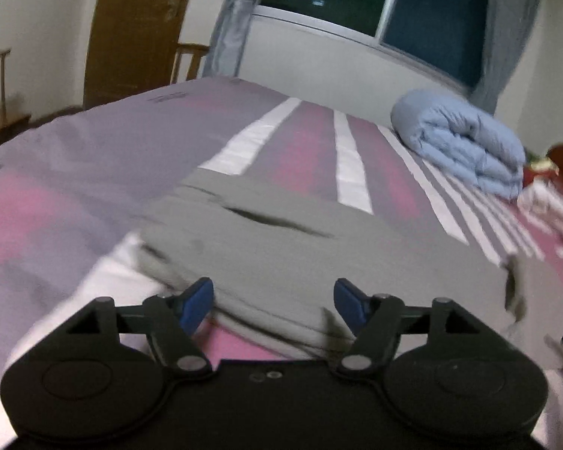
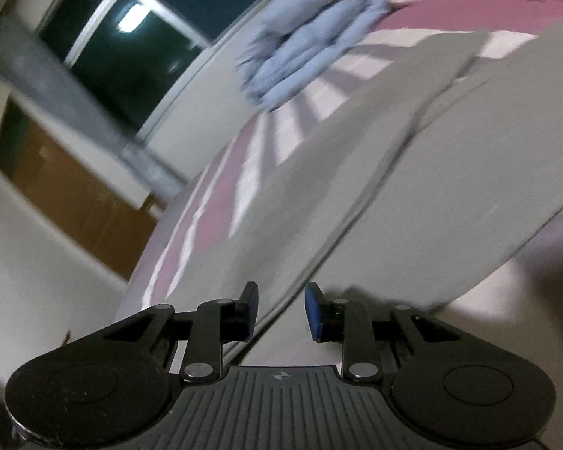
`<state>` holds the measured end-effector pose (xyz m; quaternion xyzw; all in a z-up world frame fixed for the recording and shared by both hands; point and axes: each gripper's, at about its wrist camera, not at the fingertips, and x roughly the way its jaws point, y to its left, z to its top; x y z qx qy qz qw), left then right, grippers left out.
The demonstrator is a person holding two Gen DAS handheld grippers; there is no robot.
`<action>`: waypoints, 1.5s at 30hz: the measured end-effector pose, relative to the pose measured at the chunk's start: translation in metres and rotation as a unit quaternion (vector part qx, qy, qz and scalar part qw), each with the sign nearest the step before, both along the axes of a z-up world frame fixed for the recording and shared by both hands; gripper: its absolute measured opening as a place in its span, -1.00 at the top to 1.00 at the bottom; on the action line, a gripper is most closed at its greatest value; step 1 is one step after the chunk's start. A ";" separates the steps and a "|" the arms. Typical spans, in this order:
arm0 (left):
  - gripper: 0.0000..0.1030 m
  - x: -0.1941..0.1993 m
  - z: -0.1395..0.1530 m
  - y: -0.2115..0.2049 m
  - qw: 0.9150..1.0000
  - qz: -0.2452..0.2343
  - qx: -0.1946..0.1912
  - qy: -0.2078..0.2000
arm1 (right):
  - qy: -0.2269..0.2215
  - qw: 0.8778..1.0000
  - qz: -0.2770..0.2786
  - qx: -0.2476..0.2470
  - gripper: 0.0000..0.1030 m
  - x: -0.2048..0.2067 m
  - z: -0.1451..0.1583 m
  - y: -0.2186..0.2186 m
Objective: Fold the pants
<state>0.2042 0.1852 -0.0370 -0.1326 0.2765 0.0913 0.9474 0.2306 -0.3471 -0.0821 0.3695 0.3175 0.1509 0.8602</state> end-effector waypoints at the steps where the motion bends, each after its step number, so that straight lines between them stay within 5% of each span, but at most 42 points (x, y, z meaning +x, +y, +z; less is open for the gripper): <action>1: -0.22 0.005 -0.004 -0.009 1.000 0.001 0.009 0.003 | 0.004 1.000 -0.008 0.008 0.45 0.003 -0.001 -0.004; 7: -0.46 0.019 -0.041 -0.045 0.998 0.027 0.056 0.020 | 0.031 0.998 -0.021 0.049 0.46 0.032 -0.013 -0.024; 12: -0.61 0.016 -0.047 -0.038 0.999 0.030 0.038 0.012 | 0.042 0.995 -0.014 0.086 0.46 0.067 -0.011 -0.023; 19: -0.73 0.017 -0.049 -0.036 0.999 0.018 0.034 0.007 | 0.043 0.997 -0.010 0.069 0.47 0.095 -0.015 -0.007; 20: -0.73 0.018 -0.049 -0.036 0.999 0.018 0.033 0.007 | 0.041 0.997 -0.009 0.057 0.75 0.102 -0.012 -0.003; 30: -0.74 0.010 -0.048 -0.030 1.000 0.009 0.015 -0.006 | -0.035 0.999 -0.007 -0.006 0.88 0.008 0.032 -0.017; 34: -0.76 0.009 -0.048 -0.030 1.000 0.003 0.016 -0.006 | 0.046 0.998 0.001 -0.050 0.87 0.007 0.000 -0.014; 35: -0.76 0.010 -0.048 -0.029 1.000 0.003 0.015 -0.007 | 0.051 0.998 0.003 -0.030 0.87 0.010 -0.008 -0.018; 36: -0.76 0.009 -0.048 -0.029 1.000 0.004 0.014 -0.007 | 0.053 0.999 0.001 -0.010 0.87 0.011 -0.009 -0.023; 39: -0.76 0.008 -0.048 -0.028 1.000 0.004 0.008 -0.013 | -0.002 0.999 -0.042 -0.029 0.33 0.007 0.011 -0.037; 45: -0.81 0.011 -0.048 -0.027 1.000 0.003 0.006 -0.013 | 0.008 0.994 -0.103 -0.033 0.28 0.053 0.011 -0.080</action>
